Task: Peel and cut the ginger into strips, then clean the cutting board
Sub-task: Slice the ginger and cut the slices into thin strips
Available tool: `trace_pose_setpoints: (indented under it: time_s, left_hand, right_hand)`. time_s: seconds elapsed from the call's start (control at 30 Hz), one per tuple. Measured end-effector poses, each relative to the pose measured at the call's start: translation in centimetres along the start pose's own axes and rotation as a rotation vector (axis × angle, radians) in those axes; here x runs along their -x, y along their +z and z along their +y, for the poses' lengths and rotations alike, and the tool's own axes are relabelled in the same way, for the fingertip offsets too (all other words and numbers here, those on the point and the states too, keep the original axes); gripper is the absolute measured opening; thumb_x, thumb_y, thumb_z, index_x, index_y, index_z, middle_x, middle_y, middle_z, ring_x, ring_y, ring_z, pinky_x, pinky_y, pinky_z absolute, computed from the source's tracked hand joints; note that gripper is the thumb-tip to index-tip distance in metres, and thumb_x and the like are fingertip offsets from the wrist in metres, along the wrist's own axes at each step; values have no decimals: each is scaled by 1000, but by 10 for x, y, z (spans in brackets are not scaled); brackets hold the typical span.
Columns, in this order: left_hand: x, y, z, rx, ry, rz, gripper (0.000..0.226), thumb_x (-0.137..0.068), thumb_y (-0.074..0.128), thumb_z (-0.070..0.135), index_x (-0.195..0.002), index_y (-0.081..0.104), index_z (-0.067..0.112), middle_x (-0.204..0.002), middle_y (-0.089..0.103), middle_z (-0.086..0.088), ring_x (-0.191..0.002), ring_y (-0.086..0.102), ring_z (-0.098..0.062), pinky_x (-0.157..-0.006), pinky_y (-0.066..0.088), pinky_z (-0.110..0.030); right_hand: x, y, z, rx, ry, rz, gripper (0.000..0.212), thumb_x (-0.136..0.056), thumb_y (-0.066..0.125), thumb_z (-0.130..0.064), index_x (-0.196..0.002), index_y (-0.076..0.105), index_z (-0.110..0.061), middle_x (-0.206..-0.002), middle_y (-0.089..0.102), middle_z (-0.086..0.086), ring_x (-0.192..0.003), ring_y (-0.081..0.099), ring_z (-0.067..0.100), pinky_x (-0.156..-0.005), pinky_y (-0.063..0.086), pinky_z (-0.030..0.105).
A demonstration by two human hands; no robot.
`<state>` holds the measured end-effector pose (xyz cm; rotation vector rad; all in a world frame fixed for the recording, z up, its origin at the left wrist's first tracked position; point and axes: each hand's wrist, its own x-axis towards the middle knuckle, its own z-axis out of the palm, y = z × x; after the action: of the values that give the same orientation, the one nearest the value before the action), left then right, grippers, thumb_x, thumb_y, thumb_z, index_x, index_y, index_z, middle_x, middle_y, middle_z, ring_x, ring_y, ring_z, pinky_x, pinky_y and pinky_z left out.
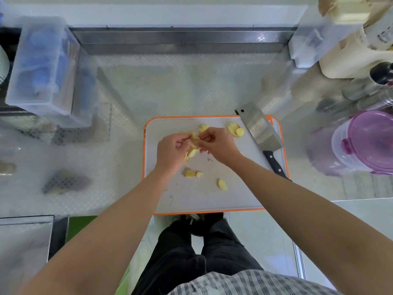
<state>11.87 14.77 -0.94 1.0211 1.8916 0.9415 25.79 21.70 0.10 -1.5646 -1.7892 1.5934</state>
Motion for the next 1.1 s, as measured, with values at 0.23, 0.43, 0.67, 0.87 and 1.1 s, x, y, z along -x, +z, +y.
trace_pose_setpoints:
  time_s: [0.23, 0.43, 0.67, 0.87, 1.1]
  left_hand:
    - [-19, -2, 2, -723, 225, 9, 37, -91, 56, 11, -128, 58, 17, -123, 49, -12, -110, 44, -31, -88, 44, -39]
    - [-23, 1, -1, -704, 253, -79, 29, -89, 61, 13, -119, 61, 16, -111, 49, -12, -104, 44, -28, -80, 44, -36]
    - [-14, -15, -12, -559, 260, -212, 32, -78, 76, 15, -109, 68, 18, -103, 51, -9, -102, 49, -25, -83, 36, -27]
    - [-9, -23, -17, -475, 239, -151, 36, -78, 76, 18, -111, 64, 14, -99, 54, -7, -98, 51, -24, -83, 37, -28]
    - [-13, -27, -18, -523, 222, -169, 32, -77, 68, 11, -108, 66, 17, -95, 50, 0, -99, 48, -19, -80, 39, -26]
  right_hand:
    - [-5, -22, 4, 28, 43, 207, 9, -83, 73, -21, -88, 66, -17, -73, 62, -10, -57, 55, 4, -53, 42, 13]
    - [-22, -23, 1, 138, 37, 218, 15, -84, 71, -22, -97, 70, -14, -77, 60, -8, -63, 48, 0, -63, 39, 16]
    - [-50, 6, -22, 365, -16, 68, 20, -85, 68, -22, -104, 72, -16, -95, 70, 0, -81, 61, 13, -74, 51, 28]
    - [-48, 20, -21, 554, -118, 88, 28, -86, 62, -14, -114, 63, -16, -105, 61, 4, -90, 60, 21, -71, 47, 32]
    - [-20, 13, -12, 807, -285, -168, 25, -85, 58, -23, -109, 59, -16, -104, 57, 2, -91, 57, 23, -70, 47, 36]
